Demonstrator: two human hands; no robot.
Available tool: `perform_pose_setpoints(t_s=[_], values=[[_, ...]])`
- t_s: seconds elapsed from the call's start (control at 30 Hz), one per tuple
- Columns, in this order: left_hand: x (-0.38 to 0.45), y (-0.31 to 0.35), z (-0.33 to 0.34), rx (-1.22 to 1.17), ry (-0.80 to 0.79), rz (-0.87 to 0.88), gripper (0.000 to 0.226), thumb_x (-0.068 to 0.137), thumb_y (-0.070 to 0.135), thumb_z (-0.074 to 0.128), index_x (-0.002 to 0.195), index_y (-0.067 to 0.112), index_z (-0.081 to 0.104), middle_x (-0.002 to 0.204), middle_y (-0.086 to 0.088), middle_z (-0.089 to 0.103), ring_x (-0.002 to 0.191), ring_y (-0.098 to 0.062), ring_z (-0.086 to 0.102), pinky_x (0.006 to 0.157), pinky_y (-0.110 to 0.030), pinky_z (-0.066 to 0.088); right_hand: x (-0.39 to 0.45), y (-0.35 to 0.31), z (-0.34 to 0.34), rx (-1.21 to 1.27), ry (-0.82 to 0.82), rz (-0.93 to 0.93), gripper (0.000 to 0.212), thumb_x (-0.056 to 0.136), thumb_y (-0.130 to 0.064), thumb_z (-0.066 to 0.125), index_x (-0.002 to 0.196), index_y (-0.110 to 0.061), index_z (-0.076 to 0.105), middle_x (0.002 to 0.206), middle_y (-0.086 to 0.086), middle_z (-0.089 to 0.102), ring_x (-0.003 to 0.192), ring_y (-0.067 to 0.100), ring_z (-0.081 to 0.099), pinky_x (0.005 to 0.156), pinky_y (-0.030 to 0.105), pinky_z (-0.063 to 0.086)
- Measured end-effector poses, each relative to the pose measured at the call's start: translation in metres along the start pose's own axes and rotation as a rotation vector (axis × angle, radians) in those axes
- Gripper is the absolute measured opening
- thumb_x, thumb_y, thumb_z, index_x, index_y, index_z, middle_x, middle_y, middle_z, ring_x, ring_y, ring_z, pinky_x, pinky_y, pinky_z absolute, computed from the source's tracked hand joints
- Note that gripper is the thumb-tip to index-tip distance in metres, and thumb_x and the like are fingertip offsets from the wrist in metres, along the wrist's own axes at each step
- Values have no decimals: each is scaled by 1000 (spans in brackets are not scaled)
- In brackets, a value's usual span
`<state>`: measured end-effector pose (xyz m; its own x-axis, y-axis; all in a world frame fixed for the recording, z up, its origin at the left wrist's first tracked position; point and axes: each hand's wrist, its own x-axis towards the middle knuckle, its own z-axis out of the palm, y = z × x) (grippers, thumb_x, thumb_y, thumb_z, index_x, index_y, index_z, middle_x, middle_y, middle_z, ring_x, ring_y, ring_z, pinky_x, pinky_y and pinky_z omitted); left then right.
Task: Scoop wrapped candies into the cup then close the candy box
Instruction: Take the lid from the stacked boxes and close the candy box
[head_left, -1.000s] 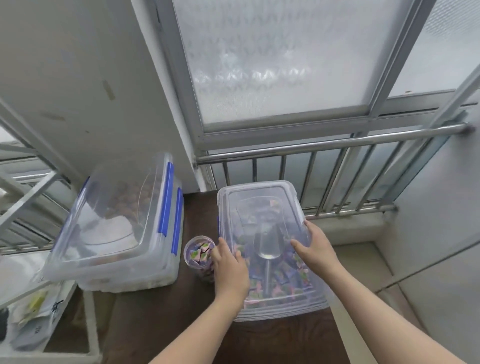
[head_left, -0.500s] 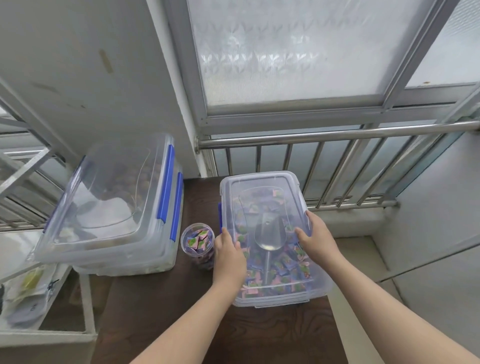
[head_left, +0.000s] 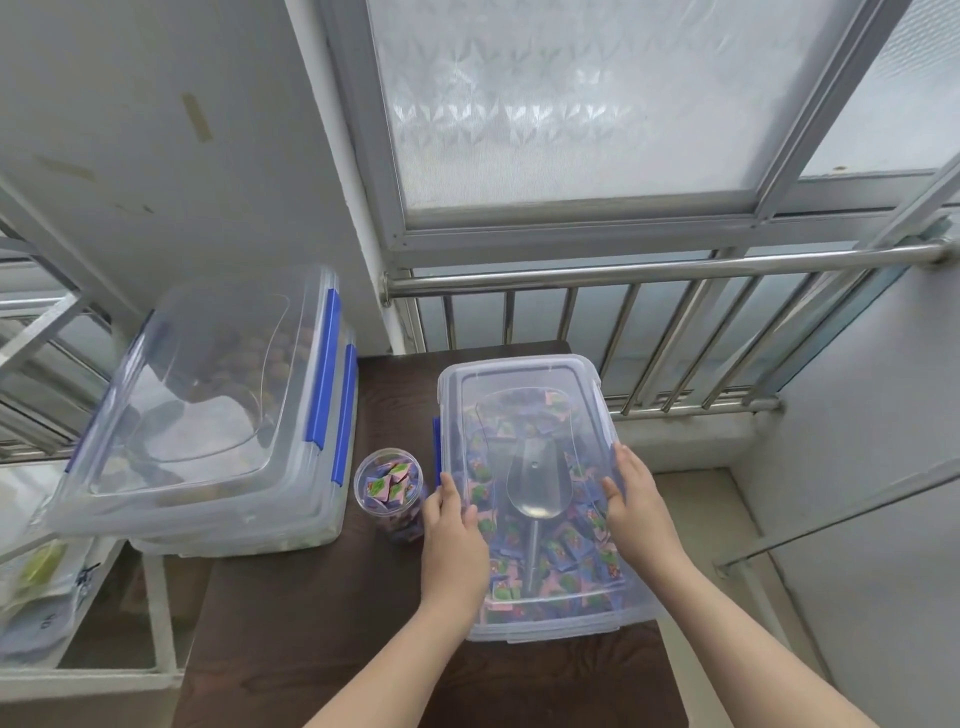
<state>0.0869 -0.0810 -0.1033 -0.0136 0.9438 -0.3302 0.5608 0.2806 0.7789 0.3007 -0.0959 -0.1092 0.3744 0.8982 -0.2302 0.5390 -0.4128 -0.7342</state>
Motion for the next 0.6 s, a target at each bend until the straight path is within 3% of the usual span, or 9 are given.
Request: perform_pose_setpoints(t_s=[0.13, 0.27, 0.3, 0.37, 0.43, 0.6], values=[[-2, -5, -2, -76, -5, -5, 59, 106, 28, 40, 160, 29, 14, 163, 2, 17, 149, -15, 19, 112, -28, 26, -6, 2, 4, 72, 76, 46, 55, 101, -20, 47, 154, -14, 29, 158, 2, 32, 146, 18, 30, 118, 36, 26], [0, -6, -4, -74, -23, -22, 60, 106, 33, 41, 159, 32, 14, 163, 2, 18, 150, -17, 18, 116, -35, 25, -6, 1, 3, 75, 125, 180, 64, 97, -38, 52, 151, -12, 32, 152, 8, 38, 138, 26, 40, 112, 44, 37], [0, -7, -4, -62, -21, -20, 60, 105, 34, 41, 159, 33, 14, 163, 1, 18, 150, -18, 18, 116, -36, 26, -4, 3, 2, 83, 114, 217, 61, 96, -44, 51, 146, -12, 39, 148, 9, 44, 132, 27, 46, 108, 46, 41], [0, -8, -5, -23, -13, -21, 59, 105, 36, 41, 158, 33, 16, 162, 0, 20, 149, -20, 21, 116, -39, 27, -1, 7, 3, 84, 94, 230, 41, 95, -48, 46, 116, -15, 59, 123, 11, 61, 108, 28, 58, 88, 44, 49], [-1, -10, -6, -7, -11, -22, 59, 105, 38, 41, 158, 35, 15, 162, -1, 21, 148, -22, 22, 116, -41, 27, 0, 9, 4, 70, 96, 205, 34, 96, -48, 44, 95, -18, 59, 101, 8, 64, 94, 28, 59, 75, 40, 46], [-1, -12, -5, -129, -39, -157, 71, 101, 45, 45, 159, 32, 6, 165, -3, 15, 151, -26, 19, 118, -48, 26, 1, 11, 5, 41, 98, 202, 38, 95, -52, 42, 108, -21, 58, 105, 6, 63, 94, 26, 59, 83, 43, 49]])
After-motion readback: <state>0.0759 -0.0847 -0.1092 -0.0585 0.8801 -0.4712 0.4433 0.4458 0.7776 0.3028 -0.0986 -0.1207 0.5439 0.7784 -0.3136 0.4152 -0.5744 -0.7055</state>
